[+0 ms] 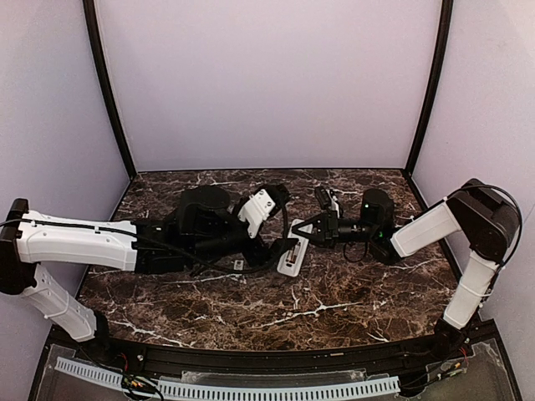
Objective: Load the batteries into the remote control
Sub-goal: Place the battery in the battery compartment, then load the battery into the battery compartment.
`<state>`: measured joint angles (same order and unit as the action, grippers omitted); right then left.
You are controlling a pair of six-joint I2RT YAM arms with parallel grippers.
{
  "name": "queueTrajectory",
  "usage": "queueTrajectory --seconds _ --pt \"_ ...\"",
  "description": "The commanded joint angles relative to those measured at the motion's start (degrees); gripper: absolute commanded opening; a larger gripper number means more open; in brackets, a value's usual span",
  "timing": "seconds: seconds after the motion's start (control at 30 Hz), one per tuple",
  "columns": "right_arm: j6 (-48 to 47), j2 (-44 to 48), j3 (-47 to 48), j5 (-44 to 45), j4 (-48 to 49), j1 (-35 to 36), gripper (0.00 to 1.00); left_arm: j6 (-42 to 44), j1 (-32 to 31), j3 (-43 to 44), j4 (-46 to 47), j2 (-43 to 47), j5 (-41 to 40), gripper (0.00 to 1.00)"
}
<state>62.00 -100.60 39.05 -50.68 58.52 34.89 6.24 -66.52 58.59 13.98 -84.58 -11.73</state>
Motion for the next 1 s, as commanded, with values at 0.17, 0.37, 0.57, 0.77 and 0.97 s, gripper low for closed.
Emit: queueTrajectory --seconds 0.17,0.37,0.57,0.77,0.97 --pt "-5.72 0.87 1.94 -4.43 -7.03 2.18 0.00 25.31 0.00 -2.64 -13.57 5.84 12.38 0.63" --pt "-8.41 0.76 3.14 -4.01 -11.87 4.07 0.00 30.22 -0.01 -1.62 -17.14 3.43 15.73 0.49" --pt "-10.74 0.64 4.98 -3.56 -15.91 5.45 0.00 32.25 -0.01 -0.08 -18.07 0.16 14.59 0.42" --pt "-11.74 0.37 6.41 -3.43 -18.14 6.38 0.00 33.70 -0.01 2.07 -19.98 -2.99 14.61 0.35" --pt "-13.92 0.62 7.42 -2.81 -21.20 7.07 0.00 34.52 0.03 2.74 -20.25 -3.77 14.25 0.31"
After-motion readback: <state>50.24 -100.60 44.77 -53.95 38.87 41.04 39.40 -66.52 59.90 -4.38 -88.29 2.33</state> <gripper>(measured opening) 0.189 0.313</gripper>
